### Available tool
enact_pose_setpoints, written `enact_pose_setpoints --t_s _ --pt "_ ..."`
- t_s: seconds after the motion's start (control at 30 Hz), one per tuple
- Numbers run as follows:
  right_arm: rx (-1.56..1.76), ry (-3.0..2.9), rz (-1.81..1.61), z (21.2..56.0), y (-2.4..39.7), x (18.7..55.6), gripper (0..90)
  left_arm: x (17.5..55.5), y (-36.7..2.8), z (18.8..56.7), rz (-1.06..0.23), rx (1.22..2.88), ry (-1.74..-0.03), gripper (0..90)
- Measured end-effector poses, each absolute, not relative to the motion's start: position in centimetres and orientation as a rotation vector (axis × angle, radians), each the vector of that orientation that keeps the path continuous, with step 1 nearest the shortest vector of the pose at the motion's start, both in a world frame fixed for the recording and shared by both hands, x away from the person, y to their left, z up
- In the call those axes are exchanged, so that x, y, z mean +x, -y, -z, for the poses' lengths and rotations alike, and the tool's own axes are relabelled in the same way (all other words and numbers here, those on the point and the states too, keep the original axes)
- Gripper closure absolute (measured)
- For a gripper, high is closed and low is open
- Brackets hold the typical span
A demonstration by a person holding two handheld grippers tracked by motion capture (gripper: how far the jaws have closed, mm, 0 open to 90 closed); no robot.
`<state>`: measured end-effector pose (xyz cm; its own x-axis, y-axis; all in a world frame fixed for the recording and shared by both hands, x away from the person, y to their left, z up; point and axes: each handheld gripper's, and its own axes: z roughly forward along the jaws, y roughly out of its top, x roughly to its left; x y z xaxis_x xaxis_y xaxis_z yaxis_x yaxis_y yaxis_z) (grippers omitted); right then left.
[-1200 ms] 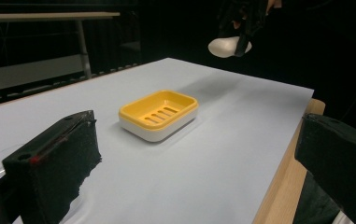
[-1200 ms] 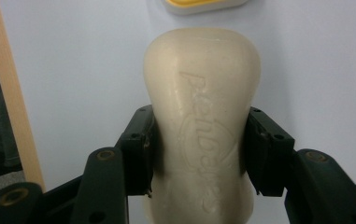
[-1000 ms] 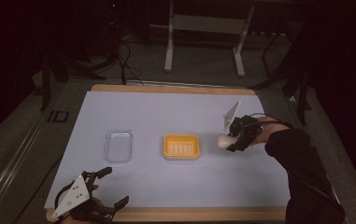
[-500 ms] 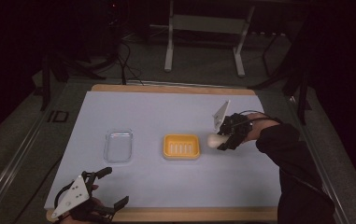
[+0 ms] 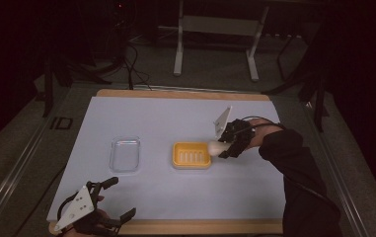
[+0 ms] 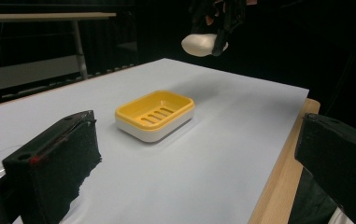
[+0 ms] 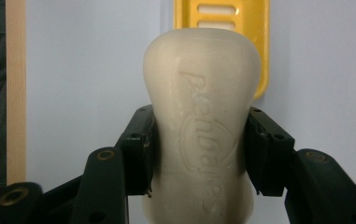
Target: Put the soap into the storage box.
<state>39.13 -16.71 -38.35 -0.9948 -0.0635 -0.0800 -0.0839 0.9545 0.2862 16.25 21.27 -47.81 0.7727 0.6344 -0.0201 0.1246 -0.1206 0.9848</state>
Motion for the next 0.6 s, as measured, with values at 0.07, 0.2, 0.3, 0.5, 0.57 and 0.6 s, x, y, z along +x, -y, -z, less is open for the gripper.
enact_pose_setpoints --t_s 0.07,0.2,0.3,0.5,0.57,0.6 --pt "-0.128 -3.032 -0.452 38.3 16.3 39.2 49.5 16.2 -21.3 47.8 -0.483 1.660 -0.611 0.1" --pt "-0.170 -3.028 -0.459 38.3 15.4 39.2 49.6 16.2 -21.3 47.8 -0.481 1.657 -0.611 0.1" --pt "-0.190 -3.025 -0.470 38.2 14.7 39.3 49.6 16.2 -21.3 47.8 -0.480 1.655 -0.611 0.1" --pt "-0.211 -3.018 -0.492 38.3 13.3 39.6 49.6 16.2 -21.4 47.8 -0.481 1.655 -0.610 0.1" --pt "-0.221 -3.021 -0.498 38.5 12.9 39.7 49.6 16.1 -21.4 47.8 -0.481 1.653 -0.611 0.1" --pt "-0.226 -3.020 -0.494 38.5 12.7 39.7 49.6 16.1 -21.5 47.8 -0.480 1.652 -0.612 0.1"
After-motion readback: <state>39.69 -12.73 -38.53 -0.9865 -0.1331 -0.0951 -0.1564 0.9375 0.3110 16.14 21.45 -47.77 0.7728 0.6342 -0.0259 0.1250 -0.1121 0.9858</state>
